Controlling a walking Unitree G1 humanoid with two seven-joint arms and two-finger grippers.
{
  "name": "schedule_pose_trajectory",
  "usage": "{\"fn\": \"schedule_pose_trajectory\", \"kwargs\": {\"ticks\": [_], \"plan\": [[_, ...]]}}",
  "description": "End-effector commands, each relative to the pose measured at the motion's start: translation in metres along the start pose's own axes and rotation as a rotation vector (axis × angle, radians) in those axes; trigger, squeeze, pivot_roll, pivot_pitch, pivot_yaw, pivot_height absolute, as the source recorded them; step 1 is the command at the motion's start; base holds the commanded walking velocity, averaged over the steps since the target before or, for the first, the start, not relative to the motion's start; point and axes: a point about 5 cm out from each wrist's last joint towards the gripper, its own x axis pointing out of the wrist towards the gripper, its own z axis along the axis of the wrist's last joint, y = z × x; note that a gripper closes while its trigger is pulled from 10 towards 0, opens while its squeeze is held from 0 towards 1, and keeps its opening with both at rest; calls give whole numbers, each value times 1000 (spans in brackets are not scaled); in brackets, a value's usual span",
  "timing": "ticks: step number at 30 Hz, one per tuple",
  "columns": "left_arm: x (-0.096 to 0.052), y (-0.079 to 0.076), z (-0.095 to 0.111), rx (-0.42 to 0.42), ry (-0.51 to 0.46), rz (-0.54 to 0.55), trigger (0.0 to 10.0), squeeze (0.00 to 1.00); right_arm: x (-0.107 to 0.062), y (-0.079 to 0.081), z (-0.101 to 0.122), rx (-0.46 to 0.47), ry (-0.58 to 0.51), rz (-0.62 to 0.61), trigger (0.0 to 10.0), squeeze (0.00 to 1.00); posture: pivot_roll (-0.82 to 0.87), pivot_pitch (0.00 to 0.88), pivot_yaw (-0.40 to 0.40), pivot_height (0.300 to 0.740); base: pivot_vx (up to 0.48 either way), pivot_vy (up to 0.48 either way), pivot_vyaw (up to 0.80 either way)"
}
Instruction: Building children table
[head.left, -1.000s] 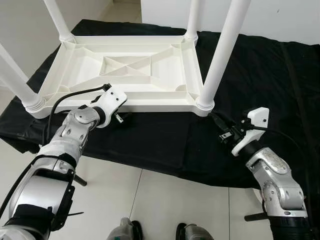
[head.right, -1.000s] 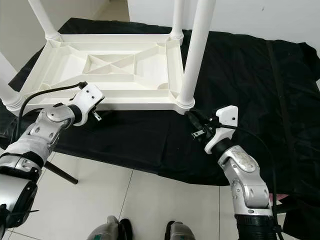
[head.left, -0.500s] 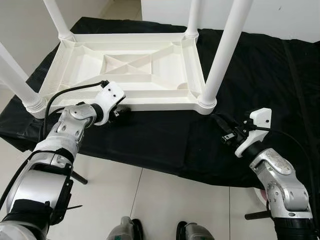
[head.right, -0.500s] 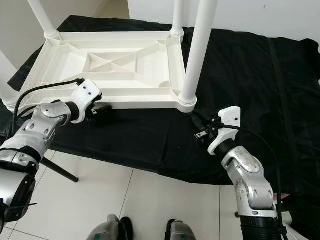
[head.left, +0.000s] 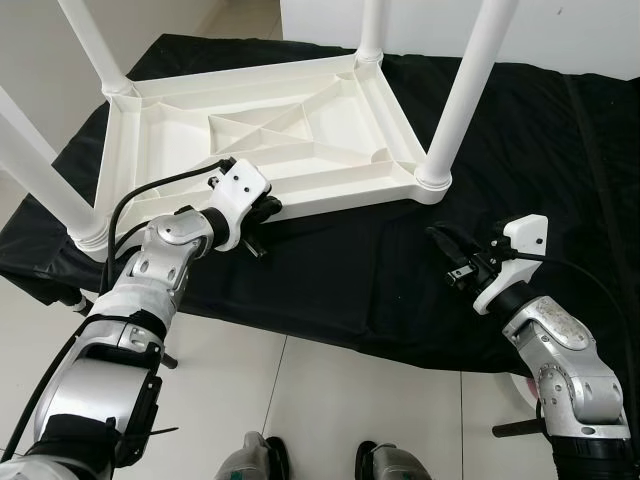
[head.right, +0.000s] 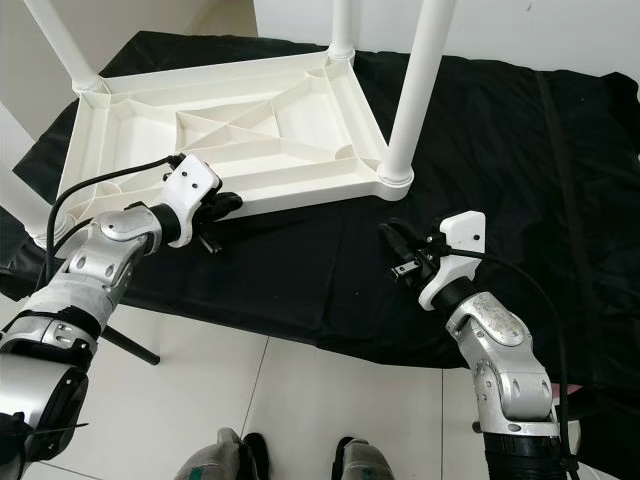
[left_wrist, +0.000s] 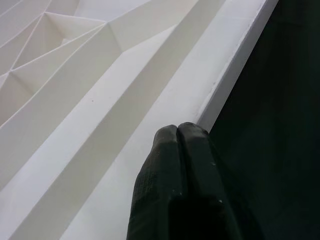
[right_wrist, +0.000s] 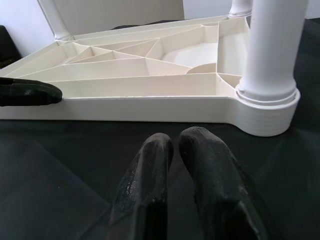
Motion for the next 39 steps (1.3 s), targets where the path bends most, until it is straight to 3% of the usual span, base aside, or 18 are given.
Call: {"fn": "schedule_pose_trajectory", "kwargs": {"ticks": [1, 6, 7, 10, 11, 16, 17, 24, 25, 33, 39], "plan": [[8, -32, -13, -83, 17, -90, 0, 0, 0, 1, -2, 2, 8, 2, 10000, 0, -185, 178, 88, 740, 0, 0, 0], [10, -36, -10, -96, 2, -94, 0, 0, 1, 2, -2, 1, 7, 3, 10000, 0, -183, 178, 89, 740, 0, 0, 0], [12, -45, -10, -111, -10, -119, 0, 0, 2, 2, -2, 4, 6, 5, 10000, 0, -178, 176, 86, 740, 0, 0, 0], [12, -52, -12, -107, -9, -145, 0, 0, 3, 3, -2, 5, 6, 8, 10000, 0, -176, 174, 85, 740, 0, 0, 0], [11, -51, -14, -95, 6, -151, 10000, 0, 5, 2, -2, 5, 6, 10, 10000, 0, -171, 172, 85, 740, 0, 0, 0], [8, -45, -13, -72, 18, -152, 10000, 0, 7, 1, -2, 4, 5, 12, 10000, 0, -169, 170, 85, 740, 0, 0, 0], [4, -32, -7, -71, 12, -146, 10000, 1000, 8, 1, -2, 4, 4, 13, 10000, 0, -168, 168, 86, 740, 0, 0, 0], [-3, -20, -4, -41, 33, -130, 10000, 1000, 8, 2, -1, 4, 1, 14, 10000, 0, -168, 166, 89, 740, 0, 0, 0], [-6, -17, -7, -21, 56, -131, 10000, 0, 7, 2, -1, 4, 0, 15, 10000, 0, -169, 165, 89, 740, 0, 0, 0], [-11, -9, -27, 14, 174, -96, 10000, 0, 7, 2, 0, 2, -5, 14, 10000, 0, -175, 166, 92, 740, 0, 0, 0], [-11, -4, -38, 3, 241, 1, 10000, 0, 7, 1, 1, -1, -6, 9, 10000, 0, -181, 168, 90, 740, 0, 0, 0]]}}
